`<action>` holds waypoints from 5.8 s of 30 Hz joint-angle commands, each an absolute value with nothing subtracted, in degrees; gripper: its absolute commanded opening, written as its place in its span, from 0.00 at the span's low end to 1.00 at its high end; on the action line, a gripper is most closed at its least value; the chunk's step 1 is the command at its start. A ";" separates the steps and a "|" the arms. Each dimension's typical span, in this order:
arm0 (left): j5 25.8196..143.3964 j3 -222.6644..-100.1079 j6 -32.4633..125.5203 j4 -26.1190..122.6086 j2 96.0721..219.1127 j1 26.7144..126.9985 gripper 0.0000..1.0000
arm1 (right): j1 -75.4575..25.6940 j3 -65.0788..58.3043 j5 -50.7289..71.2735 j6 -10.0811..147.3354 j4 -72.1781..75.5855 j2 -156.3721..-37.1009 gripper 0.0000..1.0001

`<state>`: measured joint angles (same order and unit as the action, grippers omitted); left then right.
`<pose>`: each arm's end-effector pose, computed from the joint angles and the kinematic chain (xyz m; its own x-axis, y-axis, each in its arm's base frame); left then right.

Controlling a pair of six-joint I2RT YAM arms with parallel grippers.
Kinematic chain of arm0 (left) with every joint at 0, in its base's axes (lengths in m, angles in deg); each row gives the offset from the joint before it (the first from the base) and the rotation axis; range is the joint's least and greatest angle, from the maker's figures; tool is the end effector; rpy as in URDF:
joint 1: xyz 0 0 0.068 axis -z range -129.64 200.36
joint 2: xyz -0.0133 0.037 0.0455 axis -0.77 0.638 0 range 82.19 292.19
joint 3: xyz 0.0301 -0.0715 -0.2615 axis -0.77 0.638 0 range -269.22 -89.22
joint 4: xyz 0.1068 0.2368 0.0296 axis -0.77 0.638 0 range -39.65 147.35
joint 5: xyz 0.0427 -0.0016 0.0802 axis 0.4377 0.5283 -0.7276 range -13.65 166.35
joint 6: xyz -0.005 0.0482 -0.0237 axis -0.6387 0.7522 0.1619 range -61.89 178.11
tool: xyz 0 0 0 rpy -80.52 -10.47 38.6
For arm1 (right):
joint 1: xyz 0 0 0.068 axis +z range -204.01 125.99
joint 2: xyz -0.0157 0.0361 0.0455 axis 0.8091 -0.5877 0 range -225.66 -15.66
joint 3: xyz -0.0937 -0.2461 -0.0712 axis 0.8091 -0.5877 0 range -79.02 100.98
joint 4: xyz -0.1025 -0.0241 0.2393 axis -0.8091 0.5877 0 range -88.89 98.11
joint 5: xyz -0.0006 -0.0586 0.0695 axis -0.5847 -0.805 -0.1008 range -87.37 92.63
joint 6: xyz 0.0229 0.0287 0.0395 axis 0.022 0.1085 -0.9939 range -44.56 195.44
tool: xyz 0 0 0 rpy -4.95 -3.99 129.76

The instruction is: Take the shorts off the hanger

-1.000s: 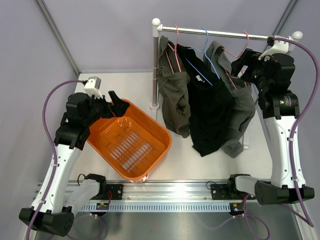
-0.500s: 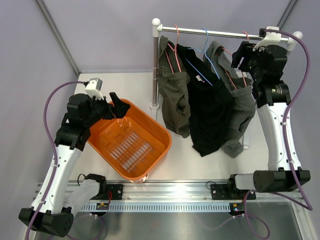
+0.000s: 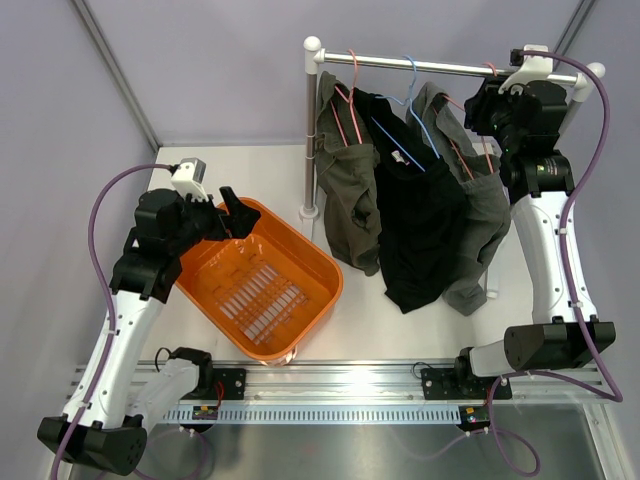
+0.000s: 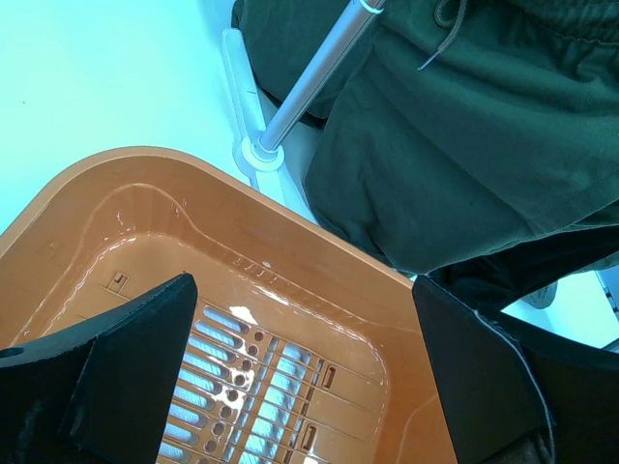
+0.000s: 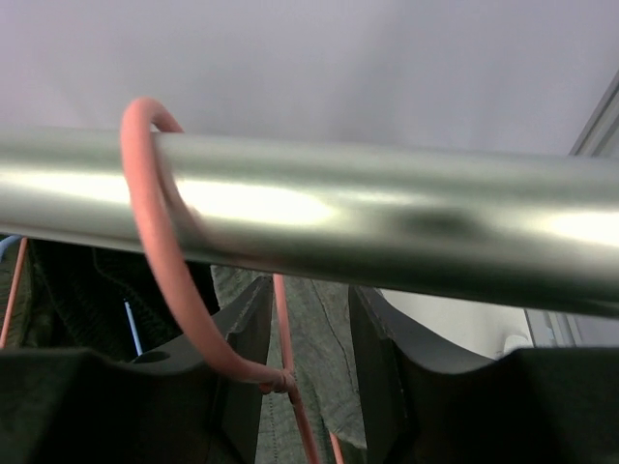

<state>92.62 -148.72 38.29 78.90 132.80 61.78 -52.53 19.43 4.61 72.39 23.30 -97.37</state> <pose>0.1814 -0.0469 0.3783 -0.4624 -0.2386 -0.8539 0.3104 0.8586 -0.4080 0.3083 0.0091 0.4923 -0.0981 0.0508 -0.9939 -0.0549 0.9969 0.0564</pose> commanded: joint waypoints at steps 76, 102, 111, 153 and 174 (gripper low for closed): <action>93.92 -148.45 38.95 75.75 131.67 62.05 0.99 | -52.51 26.18 5.27 72.80 24.14 -92.83 0.00; 101.75 -149.25 37.81 73.82 135.27 63.98 0.99 | -52.51 31.09 1.64 65.96 49.80 -69.54 0.00; 101.22 -152.32 38.60 75.40 135.71 67.23 0.99 | -52.51 51.03 20.16 59.90 54.80 -70.05 0.00; 93.57 -171.04 38.07 76.27 144.50 78.57 0.99 | -11.30 35.24 -2.03 61.73 47.34 -94.32 0.00; 76.53 -171.22 37.28 76.63 152.23 87.01 0.81 | -6.55 39.72 -4.05 64.10 49.27 -97.39 0.00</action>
